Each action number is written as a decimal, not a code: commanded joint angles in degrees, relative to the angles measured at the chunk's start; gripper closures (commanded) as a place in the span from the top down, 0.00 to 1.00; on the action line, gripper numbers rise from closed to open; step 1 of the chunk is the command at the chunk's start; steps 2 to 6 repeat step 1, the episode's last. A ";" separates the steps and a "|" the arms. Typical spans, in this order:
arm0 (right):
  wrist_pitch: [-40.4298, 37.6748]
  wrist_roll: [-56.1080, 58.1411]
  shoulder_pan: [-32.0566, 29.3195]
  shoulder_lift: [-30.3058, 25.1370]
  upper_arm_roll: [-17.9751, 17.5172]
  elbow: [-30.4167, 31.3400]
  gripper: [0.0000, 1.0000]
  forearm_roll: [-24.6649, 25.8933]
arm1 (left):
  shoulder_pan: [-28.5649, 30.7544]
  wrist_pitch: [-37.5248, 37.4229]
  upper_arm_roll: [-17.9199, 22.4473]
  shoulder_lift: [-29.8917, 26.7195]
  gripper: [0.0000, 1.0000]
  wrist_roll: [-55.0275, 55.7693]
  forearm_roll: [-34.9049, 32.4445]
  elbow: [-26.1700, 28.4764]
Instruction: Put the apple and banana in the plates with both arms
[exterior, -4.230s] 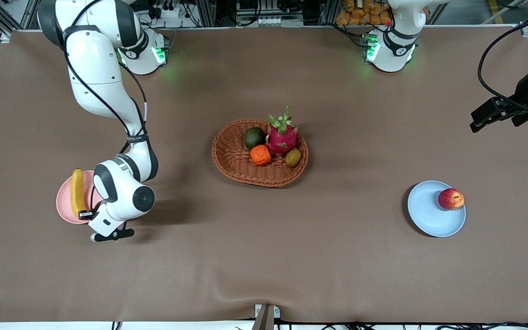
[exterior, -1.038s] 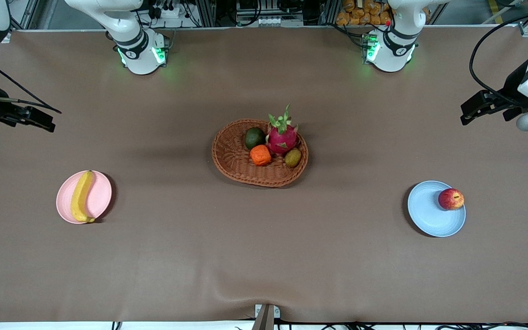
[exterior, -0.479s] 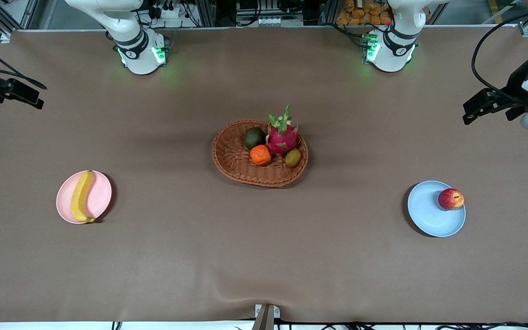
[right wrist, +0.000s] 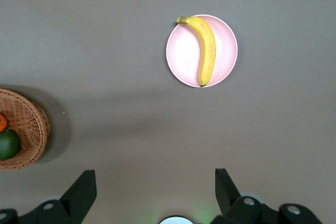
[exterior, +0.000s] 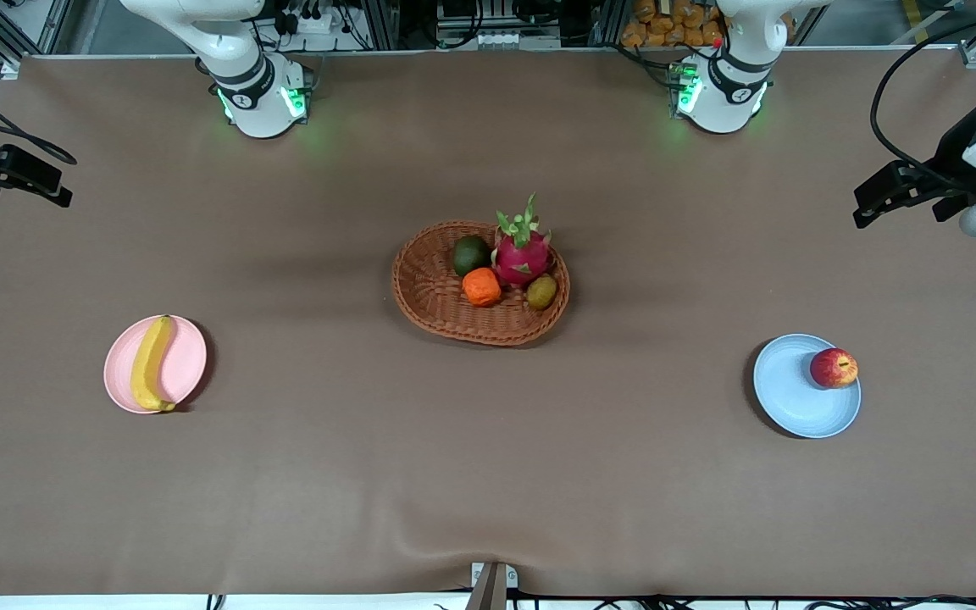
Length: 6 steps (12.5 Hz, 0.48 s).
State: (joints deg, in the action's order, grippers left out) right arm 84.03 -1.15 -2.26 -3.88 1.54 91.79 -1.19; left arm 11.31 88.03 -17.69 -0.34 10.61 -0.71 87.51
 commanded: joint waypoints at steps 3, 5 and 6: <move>-0.09 1.41 -0.90 0.02 -0.40 -0.64 1.00 -0.22 | 0.03 -1.28 -0.06 -0.10 1.00 -0.94 1.59 -0.50; -0.09 1.41 -0.90 0.02 -0.40 -0.64 1.00 -0.22 | 0.03 -1.28 -0.06 -0.10 1.00 -0.94 1.59 -0.50; -0.09 1.41 -0.90 0.02 -0.40 -0.64 1.00 -0.22 | 0.03 -1.28 -0.06 -0.10 1.00 -0.94 1.59 -0.50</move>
